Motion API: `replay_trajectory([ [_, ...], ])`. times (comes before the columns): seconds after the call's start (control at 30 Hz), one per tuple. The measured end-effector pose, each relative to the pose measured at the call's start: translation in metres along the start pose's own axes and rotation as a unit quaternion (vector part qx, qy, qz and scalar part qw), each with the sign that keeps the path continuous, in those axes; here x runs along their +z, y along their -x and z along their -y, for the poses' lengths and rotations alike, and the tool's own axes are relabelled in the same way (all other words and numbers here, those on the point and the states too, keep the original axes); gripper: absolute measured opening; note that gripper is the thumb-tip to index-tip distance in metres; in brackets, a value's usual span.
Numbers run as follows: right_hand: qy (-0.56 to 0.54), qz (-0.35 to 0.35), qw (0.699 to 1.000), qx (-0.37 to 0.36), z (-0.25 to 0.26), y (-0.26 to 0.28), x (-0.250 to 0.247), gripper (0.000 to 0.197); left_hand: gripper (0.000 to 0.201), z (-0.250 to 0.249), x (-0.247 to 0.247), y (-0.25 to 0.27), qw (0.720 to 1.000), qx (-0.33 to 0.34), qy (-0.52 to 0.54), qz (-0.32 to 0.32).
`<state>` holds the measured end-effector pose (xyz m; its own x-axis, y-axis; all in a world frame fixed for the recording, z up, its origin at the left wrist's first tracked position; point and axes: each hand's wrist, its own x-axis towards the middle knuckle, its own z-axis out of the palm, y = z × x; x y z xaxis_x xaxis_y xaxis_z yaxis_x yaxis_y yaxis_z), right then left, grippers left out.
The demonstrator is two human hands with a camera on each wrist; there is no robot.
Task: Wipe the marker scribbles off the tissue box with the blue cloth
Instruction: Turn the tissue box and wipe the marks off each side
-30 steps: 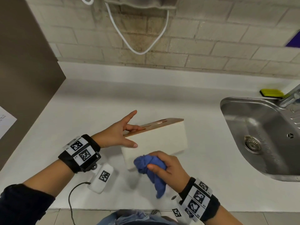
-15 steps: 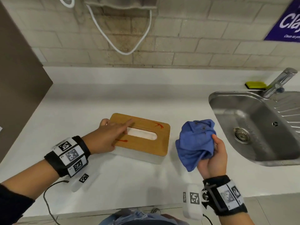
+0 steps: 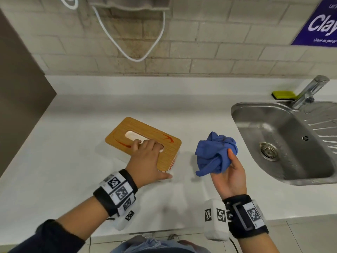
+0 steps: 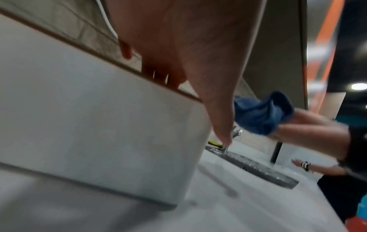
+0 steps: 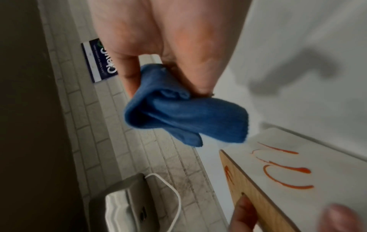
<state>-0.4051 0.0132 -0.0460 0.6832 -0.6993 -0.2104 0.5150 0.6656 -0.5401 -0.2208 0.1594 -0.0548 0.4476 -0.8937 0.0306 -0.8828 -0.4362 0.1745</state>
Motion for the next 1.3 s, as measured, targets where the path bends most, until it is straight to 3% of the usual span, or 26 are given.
replay_trajectory([
  [0.2, 0.085, -0.055, 0.994, -0.038, -0.009, -0.003, 0.001, 0.047, 0.069, -0.002, 0.005, 0.002, 0.997, -0.007, 0.027, -0.077],
  [0.33, 0.156, -0.038, 0.984, -0.073, -0.013, -0.007, 0.016, 0.056, 0.063, 0.018, -0.030, -0.003, 0.980, -0.007, 0.169, -0.101],
  [0.4, 0.254, -0.021, 0.961, -0.109, -0.020, -0.009, 0.032, 0.066, 0.053, 0.030, -0.047, -0.004, 0.962, -0.015, 0.248, -0.111],
  [0.5, 0.358, 0.019, 0.916, -0.180, -0.041, -0.012, 0.061, 0.057, 0.029, 0.053, -0.052, -0.006, 0.916, -0.045, 0.372, -0.143],
  [0.6, 0.412, 0.095, 0.876, -0.233, -0.065, -0.013, 0.091, 0.058, 0.030, 0.069, -0.047, -0.006, 0.883, -0.070, 0.438, -0.153],
  [0.73, 0.535, 0.080, 0.812, -0.221, -0.084, -0.018, 0.110, 0.057, 0.035, 0.073, -0.043, -0.005, 0.894, -0.054, 0.407, -0.180],
  [0.87, 0.573, 0.068, 0.784, -0.230, -0.089, -0.015, 0.119, 0.056, 0.030, 0.063, -0.055, -0.002, 0.903, -0.027, 0.381, -0.198],
  [1.0, 0.580, 0.157, 0.758, -0.253, -0.097, -0.009, 0.124, 0.044, 0.029, 0.065, -0.052, -0.006, 0.890, -0.026, 0.407, -0.202],
  [1.13, 0.595, 0.247, 0.721, -0.255, -0.104, -0.002, 0.119, 0.041, 0.032, 0.077, -0.051, -0.012, 0.847, -0.056, 0.501, -0.169],
  [1.2, 0.580, 0.293, 0.716, -0.253, -0.101, -0.001, 0.113, 0.039, 0.036, 0.078, -0.055, -0.010, 0.867, -0.045, 0.469, -0.161],
  [1.3, 0.542, 0.348, 0.735, -0.213, -0.091, -0.001, 0.106, 0.027, 0.041, 0.081, -0.057, -0.009, 0.891, -0.038, 0.429, -0.147],
])
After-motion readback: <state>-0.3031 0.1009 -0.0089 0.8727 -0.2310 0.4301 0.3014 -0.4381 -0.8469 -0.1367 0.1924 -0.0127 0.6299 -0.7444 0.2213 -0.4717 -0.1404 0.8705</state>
